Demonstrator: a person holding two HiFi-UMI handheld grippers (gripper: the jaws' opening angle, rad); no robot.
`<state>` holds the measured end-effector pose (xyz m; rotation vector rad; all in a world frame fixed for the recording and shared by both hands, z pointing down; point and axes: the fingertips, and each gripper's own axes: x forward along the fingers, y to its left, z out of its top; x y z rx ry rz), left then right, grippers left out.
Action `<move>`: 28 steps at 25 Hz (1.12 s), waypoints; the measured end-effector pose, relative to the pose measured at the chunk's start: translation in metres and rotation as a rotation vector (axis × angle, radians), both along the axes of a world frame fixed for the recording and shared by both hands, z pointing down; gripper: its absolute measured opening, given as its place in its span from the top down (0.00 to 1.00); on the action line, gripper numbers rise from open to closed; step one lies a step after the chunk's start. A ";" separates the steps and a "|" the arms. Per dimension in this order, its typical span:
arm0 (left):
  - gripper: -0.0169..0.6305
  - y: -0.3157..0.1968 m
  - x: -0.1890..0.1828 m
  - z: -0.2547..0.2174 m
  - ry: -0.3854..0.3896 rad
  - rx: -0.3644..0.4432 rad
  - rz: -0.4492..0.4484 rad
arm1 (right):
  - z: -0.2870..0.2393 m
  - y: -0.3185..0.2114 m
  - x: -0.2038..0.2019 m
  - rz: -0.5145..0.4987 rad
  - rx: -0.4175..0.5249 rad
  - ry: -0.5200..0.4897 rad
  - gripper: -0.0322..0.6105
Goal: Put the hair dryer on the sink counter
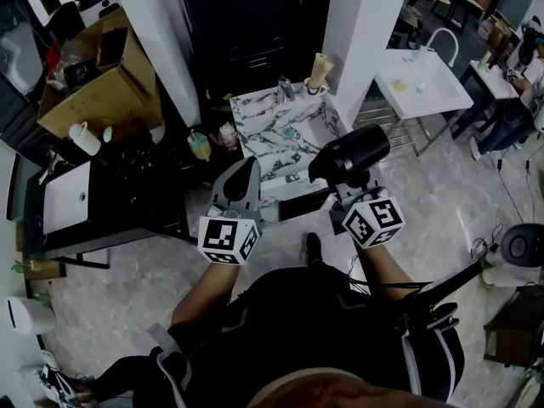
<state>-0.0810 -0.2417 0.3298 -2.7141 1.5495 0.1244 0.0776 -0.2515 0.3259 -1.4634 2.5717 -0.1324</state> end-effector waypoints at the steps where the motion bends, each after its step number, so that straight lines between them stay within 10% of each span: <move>1: 0.97 -0.007 0.004 -0.001 0.002 0.002 -0.003 | -0.001 -0.008 0.004 -0.006 0.001 0.004 0.64; 28: 0.97 -0.156 0.108 0.024 -0.059 -0.052 -0.139 | 0.038 -0.173 0.096 -0.184 -0.057 0.030 0.64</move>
